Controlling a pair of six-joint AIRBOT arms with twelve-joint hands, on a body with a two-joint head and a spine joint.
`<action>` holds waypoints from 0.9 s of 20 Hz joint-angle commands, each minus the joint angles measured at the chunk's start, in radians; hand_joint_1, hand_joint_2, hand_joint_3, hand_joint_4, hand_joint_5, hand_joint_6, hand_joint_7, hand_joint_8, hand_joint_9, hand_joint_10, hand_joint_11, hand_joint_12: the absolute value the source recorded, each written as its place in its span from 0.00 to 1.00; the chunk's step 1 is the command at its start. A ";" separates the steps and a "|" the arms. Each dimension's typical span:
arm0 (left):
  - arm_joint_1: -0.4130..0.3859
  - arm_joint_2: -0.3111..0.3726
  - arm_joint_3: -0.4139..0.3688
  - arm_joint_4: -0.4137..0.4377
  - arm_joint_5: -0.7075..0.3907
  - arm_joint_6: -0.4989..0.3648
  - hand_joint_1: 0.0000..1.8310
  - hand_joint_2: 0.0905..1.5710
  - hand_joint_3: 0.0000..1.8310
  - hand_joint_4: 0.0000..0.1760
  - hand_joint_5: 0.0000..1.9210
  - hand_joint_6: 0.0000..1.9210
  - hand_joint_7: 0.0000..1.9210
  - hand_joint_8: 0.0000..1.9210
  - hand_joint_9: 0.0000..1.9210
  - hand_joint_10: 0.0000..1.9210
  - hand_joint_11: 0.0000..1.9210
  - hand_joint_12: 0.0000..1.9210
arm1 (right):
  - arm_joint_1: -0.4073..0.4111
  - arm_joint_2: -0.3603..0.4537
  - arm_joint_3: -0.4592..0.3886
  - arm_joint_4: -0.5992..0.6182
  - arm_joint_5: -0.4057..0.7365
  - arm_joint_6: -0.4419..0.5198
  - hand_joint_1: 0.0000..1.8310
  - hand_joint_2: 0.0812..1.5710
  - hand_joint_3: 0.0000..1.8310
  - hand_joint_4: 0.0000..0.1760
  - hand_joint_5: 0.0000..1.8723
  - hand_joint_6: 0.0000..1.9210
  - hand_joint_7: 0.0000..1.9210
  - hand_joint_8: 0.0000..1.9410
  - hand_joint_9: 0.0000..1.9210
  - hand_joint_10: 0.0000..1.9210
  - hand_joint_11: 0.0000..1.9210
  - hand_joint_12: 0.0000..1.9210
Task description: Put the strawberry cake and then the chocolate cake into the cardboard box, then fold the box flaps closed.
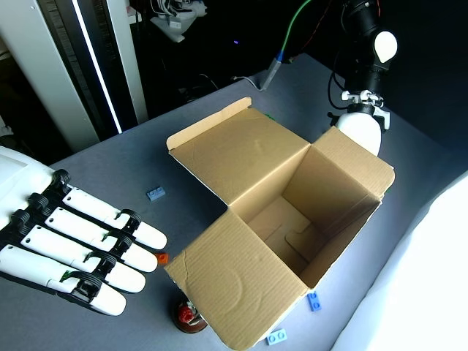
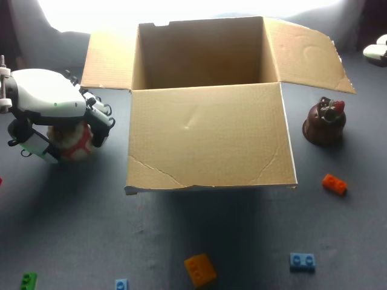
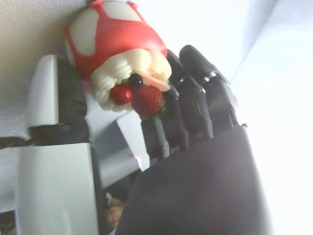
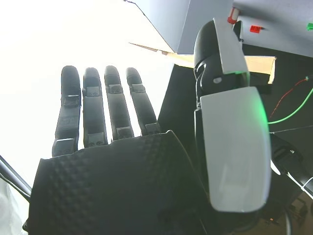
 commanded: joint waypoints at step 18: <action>-0.006 0.008 0.004 -0.050 -0.012 0.001 0.71 0.80 0.01 0.00 0.34 0.73 0.32 0.82 0.35 0.89 0.32 1.00 | 0.008 0.011 0.000 0.012 0.121 -0.005 0.34 0.66 0.00 0.00 0.08 0.00 0.11 0.01 0.12 0.02 0.00 0.38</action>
